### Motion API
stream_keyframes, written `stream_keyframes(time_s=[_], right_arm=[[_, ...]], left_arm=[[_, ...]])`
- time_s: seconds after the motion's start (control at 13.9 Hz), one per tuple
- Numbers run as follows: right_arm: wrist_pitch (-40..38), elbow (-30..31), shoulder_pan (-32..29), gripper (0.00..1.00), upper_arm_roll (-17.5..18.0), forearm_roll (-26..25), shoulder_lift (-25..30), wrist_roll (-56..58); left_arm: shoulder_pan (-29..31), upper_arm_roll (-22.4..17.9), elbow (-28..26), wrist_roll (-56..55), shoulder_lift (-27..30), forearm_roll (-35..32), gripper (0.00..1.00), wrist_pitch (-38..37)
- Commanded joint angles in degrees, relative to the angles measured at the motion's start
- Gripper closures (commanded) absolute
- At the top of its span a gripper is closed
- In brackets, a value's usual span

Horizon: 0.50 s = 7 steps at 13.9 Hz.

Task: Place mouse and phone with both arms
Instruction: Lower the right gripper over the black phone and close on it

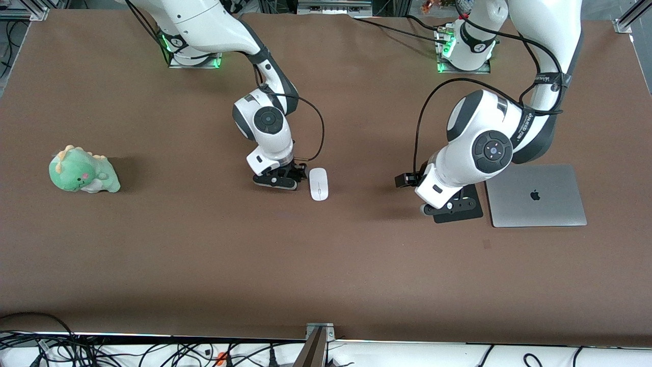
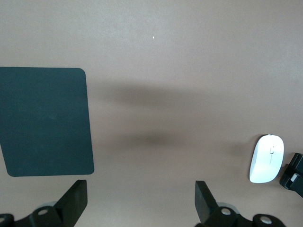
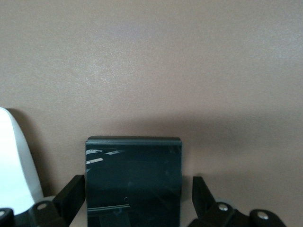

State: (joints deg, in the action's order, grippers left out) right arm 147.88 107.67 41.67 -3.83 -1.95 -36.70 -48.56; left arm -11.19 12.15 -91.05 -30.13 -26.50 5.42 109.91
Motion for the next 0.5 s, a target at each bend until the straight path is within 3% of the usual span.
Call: stream_keyframes(time_s=[0.0, 0.14, 0.43], right_arm=[[1.5, 0.4, 0.5, 0.02, -0.5, -0.8, -0.3, 0.3], [1.3, 0.2, 0.4, 0.32, -0.5, -0.7, -0.3, 0.4], [-1.2, -0.5, 0.3, 0.38, -0.5, -0.7, 0.0, 1.2]], left_arm=[[-0.4, -0.2, 1.6, -0.4, -0.8, 0.6, 0.0, -0.4], [-0.5, -0.2, 1.6, -0.4, -0.8, 0.6, 0.0, -0.4], [-0.5, -0.2, 1.5, -0.4, -0.8, 0.7, 0.0, 0.8]])
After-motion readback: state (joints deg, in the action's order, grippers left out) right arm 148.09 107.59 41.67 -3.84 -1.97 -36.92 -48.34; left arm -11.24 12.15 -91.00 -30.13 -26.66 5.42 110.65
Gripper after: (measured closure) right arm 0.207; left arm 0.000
